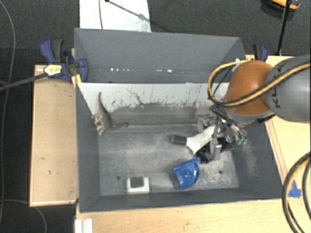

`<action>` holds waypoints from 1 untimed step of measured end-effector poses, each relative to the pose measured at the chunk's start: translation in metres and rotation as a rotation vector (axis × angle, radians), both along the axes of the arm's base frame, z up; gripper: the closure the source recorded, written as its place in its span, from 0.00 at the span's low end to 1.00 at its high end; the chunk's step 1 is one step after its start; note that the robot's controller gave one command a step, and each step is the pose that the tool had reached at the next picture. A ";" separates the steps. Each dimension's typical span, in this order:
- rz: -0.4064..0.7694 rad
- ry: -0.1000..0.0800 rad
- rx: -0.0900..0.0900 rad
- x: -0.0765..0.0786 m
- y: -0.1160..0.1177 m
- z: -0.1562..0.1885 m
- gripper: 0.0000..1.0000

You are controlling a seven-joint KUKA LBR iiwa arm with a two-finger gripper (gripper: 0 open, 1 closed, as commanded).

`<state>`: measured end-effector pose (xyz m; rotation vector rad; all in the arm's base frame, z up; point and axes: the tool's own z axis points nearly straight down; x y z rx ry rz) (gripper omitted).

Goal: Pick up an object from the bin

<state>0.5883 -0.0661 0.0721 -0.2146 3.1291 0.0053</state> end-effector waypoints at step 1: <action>0.013 0.000 -0.003 0.002 0.001 -0.001 0.00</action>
Offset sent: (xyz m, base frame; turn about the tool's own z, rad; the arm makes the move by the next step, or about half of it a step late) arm 0.0000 0.0000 0.0000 0.0000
